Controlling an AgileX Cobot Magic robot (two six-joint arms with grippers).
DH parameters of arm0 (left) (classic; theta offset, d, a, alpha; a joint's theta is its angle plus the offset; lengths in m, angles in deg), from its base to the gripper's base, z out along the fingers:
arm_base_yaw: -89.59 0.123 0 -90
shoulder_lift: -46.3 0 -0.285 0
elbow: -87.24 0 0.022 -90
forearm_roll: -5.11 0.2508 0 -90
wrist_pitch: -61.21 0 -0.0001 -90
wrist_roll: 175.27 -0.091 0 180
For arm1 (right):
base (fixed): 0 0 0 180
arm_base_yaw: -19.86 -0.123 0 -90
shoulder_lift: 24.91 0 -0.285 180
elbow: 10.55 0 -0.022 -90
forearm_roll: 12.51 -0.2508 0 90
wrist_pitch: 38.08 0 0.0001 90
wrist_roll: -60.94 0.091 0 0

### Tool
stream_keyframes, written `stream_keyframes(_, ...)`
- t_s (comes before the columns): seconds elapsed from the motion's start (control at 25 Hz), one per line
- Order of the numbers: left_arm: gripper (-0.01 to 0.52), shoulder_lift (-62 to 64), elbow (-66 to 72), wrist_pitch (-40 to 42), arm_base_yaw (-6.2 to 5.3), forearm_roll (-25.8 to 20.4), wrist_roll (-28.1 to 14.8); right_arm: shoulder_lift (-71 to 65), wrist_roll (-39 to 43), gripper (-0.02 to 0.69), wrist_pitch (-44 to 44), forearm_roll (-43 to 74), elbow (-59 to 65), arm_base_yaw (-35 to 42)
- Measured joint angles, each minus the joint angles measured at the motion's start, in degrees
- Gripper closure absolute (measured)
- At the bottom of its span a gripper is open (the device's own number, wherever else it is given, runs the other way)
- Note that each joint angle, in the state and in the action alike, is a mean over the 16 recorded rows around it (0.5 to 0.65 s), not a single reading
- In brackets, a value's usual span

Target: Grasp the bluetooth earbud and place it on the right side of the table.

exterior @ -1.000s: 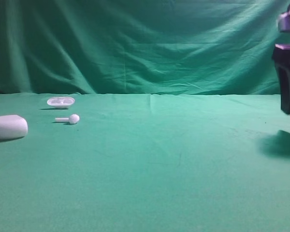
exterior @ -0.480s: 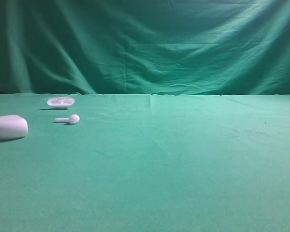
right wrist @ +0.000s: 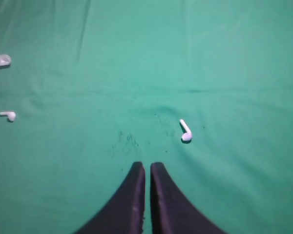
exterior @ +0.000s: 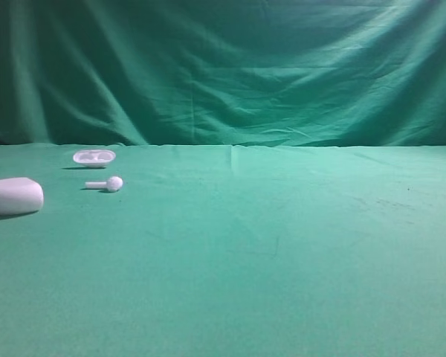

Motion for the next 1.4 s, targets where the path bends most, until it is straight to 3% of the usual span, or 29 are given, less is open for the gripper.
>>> stream_keyframes(0.44,0.514,0.00,0.00,0.00,0.00,0.00,0.00,24.50,-1.37,0.665,-4.21,-2.66,10.33,0.00)
stream_keyframes(0.8,0.514,0.00,0.00,0.00,0.00,0.00,0.00,32.59,-1.50,0.665,-7.70,-3.70,15.05,0.00)
stream_keyframes(1.4,0.514,0.00,0.00,0.00,0.00,0.00,0.00,39.62,-1.63,0.665,-31.88,4.34,42.83,1.72)
